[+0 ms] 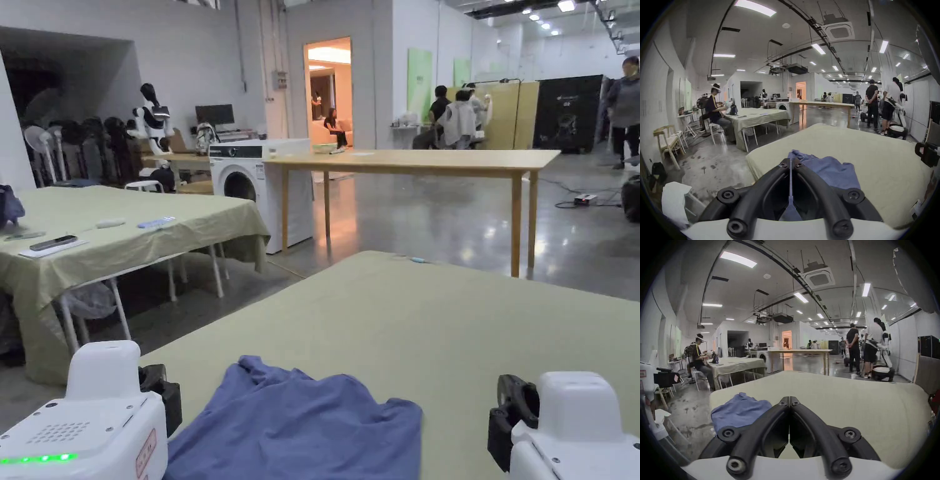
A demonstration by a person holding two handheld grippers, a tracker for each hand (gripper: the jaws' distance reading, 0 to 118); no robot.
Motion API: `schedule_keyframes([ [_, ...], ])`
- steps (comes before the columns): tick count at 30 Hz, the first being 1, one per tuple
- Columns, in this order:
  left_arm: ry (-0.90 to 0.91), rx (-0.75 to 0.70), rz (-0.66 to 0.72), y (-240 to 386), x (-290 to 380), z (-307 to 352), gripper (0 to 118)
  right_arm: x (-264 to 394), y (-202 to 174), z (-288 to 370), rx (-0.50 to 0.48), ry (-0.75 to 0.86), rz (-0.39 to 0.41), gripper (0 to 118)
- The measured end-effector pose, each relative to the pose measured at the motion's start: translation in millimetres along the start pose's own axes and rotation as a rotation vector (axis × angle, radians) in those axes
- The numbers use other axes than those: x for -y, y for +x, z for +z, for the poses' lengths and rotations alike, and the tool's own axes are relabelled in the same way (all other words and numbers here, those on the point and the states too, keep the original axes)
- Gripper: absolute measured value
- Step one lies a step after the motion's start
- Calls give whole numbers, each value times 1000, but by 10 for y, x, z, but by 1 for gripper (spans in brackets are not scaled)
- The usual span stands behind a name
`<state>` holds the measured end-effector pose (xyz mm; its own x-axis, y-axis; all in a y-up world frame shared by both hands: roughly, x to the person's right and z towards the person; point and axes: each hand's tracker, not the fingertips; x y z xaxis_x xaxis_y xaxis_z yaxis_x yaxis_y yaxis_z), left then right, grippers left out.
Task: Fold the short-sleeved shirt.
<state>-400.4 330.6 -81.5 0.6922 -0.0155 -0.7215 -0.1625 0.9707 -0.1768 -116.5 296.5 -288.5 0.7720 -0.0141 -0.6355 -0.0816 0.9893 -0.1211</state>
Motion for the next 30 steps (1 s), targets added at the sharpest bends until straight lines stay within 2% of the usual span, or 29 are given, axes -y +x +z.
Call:
schedule_keyframes([
  [8, -26, -4, -2, -41, 35, -209, 0, 21, -116, -246, -33, -23, -2, 0],
  [14, -82, 54, -34, 178, 138, -701, 0, 86, -120, -351, -34, -36, 9, 0],
  [22, -360, 252, -44, 902, 576, -1888, 1, 345, 53, -421, 5, -102, -2, 0],
  [28, -611, 335, -48, 1277, 1028, -2612, 7, 567, 164, -513, 33, -170, 6, 0],
  [30, -677, 335, -58, 1336, 1161, -2780, 14, 626, 206, -537, 39, -185, 4, 0],
])
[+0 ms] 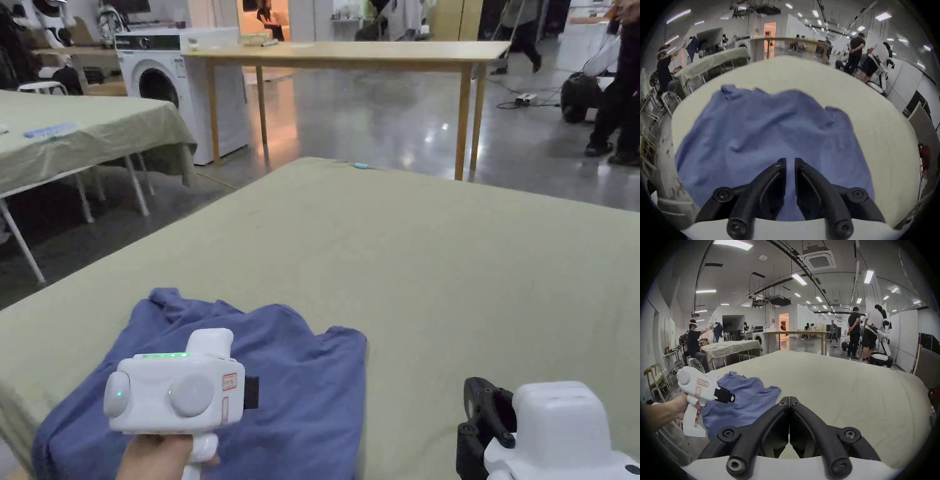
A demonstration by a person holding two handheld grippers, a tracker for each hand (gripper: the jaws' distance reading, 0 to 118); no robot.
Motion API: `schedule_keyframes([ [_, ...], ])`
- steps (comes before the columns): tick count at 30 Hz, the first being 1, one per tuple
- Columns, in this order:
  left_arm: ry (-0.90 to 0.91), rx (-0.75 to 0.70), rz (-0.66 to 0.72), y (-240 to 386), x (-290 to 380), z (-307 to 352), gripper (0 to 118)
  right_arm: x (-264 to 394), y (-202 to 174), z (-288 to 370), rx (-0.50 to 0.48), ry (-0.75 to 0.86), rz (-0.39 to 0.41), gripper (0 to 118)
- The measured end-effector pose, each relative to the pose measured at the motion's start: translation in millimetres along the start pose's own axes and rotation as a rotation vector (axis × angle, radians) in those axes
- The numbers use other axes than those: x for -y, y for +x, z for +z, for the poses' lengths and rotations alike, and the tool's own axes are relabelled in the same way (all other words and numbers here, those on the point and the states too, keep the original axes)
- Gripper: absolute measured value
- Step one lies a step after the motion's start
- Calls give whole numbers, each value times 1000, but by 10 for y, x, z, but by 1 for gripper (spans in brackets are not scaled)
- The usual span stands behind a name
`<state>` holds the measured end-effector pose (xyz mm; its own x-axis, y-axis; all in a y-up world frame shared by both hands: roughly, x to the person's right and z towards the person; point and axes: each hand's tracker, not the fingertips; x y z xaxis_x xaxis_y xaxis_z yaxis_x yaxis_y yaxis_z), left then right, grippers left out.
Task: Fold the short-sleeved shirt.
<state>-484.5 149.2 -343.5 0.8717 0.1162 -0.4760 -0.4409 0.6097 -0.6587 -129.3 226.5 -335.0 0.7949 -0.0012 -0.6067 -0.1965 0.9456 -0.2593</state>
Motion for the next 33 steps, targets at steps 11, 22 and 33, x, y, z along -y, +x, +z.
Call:
schedule_keyframes([
  [11, -133, -75, -145, 226, 132, -304, 113, 105, 153, 126, 17, -41, -30, 0],
  [22, -51, -114, -221, 584, -193, 310, 5, 131, 685, 1103, 169, 12, -63, 0],
  [33, 165, 154, -402, 2298, -521, 1459, 5, 312, 1421, 2166, 425, 50, -148, 0],
])
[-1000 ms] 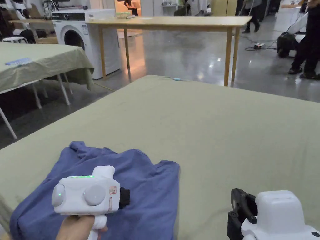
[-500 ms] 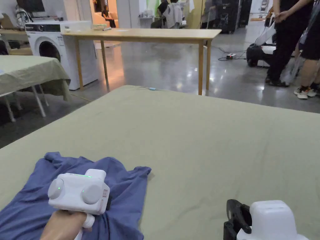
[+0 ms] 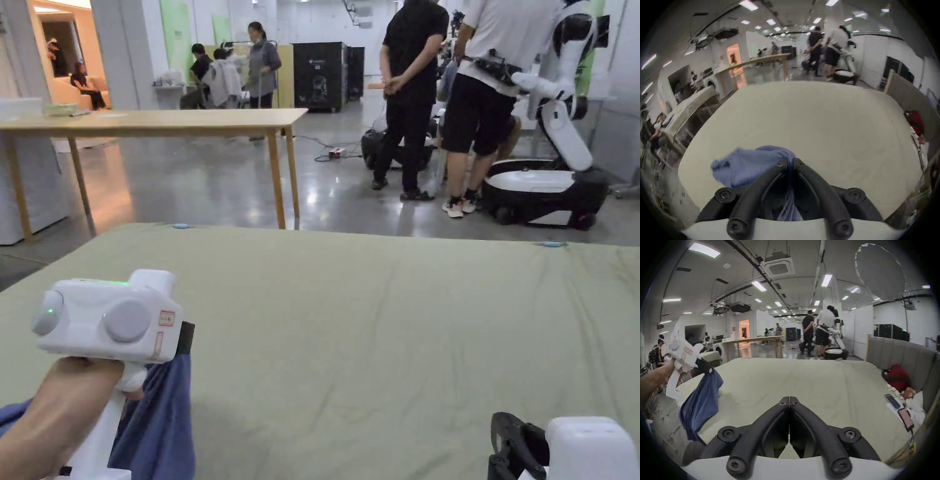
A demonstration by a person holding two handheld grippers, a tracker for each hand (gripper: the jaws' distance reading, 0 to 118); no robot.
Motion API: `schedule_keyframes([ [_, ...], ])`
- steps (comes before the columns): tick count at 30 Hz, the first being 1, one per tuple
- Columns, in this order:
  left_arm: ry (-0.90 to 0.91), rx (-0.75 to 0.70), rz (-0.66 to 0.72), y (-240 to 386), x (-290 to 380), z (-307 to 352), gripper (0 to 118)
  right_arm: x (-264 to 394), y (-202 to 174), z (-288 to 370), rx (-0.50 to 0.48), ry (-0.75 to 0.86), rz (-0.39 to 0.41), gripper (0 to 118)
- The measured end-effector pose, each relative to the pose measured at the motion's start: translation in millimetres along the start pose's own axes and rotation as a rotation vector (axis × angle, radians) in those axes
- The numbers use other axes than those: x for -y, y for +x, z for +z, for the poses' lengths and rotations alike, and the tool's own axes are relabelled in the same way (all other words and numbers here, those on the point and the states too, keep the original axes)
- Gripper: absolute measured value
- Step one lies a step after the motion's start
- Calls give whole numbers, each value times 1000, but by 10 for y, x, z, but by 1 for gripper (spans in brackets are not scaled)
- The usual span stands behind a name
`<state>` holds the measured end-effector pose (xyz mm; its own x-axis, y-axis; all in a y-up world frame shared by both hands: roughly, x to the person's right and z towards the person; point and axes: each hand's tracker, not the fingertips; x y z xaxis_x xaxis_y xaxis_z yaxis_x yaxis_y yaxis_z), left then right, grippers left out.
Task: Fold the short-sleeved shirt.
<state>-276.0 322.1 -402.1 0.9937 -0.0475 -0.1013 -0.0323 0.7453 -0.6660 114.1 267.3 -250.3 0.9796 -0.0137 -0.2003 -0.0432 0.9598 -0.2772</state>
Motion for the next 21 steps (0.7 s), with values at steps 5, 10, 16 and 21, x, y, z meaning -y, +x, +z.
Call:
schedule_keyframes([
  [5, 108, 221, -129, 1117, -512, 134, 5, 42, 391, 154, 109, -11, -44, 0],
  [10, 118, 425, -223, 2308, -718, -5, 5, 79, 659, 212, 184, -26, -64, 0],
  [16, -60, 534, -257, 3233, -314, -780, 5, 182, 840, 136, 235, -65, -75, 0],
  [21, -215, 523, -256, 3508, 166, -1459, 5, 311, 921, -27, 241, -105, -94, 0],
])
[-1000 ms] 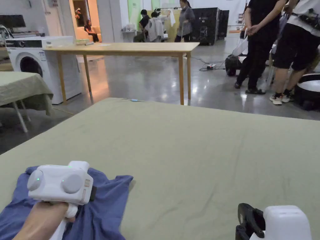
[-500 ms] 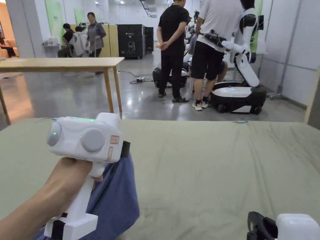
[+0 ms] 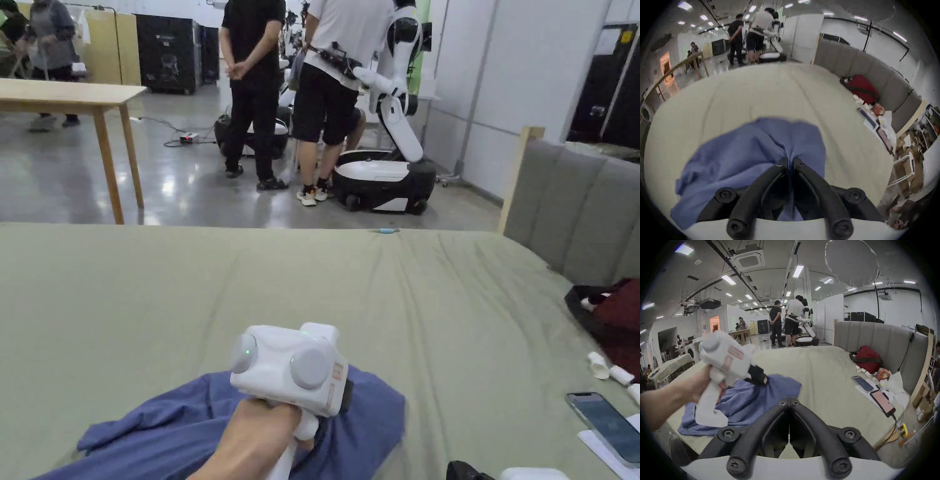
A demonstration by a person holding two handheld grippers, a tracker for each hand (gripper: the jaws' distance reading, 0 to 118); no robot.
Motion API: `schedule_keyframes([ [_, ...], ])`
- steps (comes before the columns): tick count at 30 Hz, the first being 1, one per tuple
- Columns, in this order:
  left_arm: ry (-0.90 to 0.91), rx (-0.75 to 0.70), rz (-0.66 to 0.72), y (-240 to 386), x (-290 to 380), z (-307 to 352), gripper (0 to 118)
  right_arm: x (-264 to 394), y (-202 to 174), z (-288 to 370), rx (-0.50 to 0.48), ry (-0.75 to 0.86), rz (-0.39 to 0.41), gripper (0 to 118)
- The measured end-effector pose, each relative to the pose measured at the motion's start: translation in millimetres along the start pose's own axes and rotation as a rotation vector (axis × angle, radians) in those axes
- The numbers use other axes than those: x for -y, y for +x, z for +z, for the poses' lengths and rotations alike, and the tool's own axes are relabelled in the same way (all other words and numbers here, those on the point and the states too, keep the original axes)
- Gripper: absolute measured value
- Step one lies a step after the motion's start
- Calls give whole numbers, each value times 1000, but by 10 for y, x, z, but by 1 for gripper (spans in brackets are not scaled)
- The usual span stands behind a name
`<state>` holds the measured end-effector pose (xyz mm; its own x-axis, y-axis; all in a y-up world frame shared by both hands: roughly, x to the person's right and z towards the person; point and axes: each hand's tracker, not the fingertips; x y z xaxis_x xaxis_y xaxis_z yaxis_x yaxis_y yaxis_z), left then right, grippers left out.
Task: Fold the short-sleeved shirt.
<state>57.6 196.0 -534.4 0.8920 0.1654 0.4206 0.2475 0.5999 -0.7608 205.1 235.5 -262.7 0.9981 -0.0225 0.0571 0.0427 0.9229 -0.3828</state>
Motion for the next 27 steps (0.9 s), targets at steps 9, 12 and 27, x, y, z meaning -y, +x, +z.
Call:
schedule_keyframes([
  [9, 217, 15, -40, -258, 186, 153, 110, 68, -9, -175, -16, -40, -8, 0],
  [12, 228, -58, 18, -201, 380, 833, 104, 28, -37, -144, -19, -22, -1, 0],
  [27, 728, -604, 219, -655, 2614, 3360, 0, -30, -366, 289, -56, 112, 17, 0],
])
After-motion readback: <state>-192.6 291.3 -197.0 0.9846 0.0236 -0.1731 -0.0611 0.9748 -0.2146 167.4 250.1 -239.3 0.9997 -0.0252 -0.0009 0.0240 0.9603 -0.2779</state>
